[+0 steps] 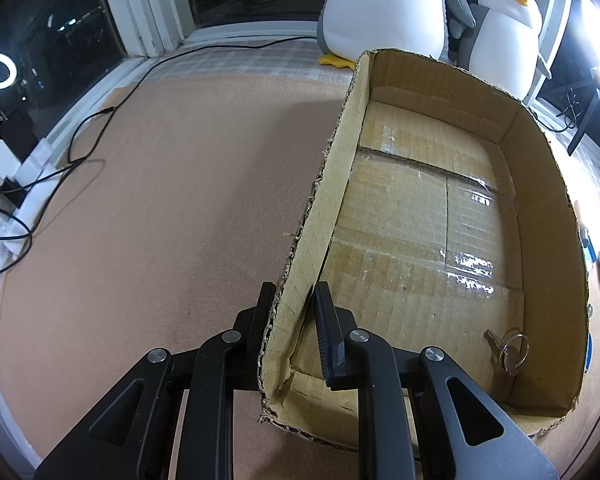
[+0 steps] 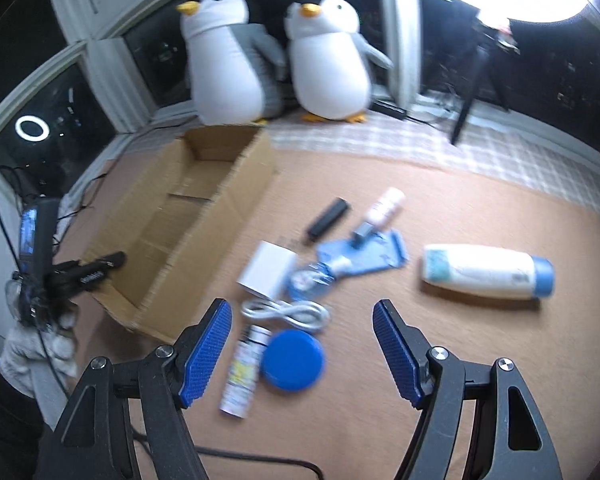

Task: Organize rigid objects
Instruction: 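Move the open right gripper back to the blue round tin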

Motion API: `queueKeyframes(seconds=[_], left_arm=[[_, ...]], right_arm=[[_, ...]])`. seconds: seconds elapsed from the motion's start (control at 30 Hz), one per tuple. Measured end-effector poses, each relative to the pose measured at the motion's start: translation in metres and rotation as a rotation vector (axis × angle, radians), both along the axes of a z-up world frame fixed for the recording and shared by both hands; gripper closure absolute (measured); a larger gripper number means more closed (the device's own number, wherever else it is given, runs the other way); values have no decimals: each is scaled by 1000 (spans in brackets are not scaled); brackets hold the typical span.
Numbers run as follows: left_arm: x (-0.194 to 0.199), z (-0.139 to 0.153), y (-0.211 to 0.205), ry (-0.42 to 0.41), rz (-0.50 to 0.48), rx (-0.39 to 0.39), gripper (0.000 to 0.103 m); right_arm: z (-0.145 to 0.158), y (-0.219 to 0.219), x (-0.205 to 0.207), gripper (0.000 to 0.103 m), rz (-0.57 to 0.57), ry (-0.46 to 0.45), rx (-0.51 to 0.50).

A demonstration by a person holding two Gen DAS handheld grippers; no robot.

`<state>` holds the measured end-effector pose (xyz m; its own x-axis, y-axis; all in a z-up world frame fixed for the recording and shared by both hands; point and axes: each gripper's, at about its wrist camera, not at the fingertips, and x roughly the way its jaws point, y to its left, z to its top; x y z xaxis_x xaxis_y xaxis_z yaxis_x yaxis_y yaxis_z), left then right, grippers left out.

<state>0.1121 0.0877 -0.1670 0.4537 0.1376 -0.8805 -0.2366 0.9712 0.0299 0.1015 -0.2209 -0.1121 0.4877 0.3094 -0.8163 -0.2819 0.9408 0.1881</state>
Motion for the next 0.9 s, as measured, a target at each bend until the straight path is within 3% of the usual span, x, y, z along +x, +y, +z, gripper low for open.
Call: queueKeyframes(seconds=[0.2,0.53,0.9], left_arm=[[0,0,-1,0,0,2,85],[0,0,-2,0,1,2,86],[0,0,-1,0,1,2,86]], right_arm=[[-12,-14,-4,34,5,23,-39],[-39,19,-13,44,135,64,-117],[-59,37,-11,51,176,90,-172]])
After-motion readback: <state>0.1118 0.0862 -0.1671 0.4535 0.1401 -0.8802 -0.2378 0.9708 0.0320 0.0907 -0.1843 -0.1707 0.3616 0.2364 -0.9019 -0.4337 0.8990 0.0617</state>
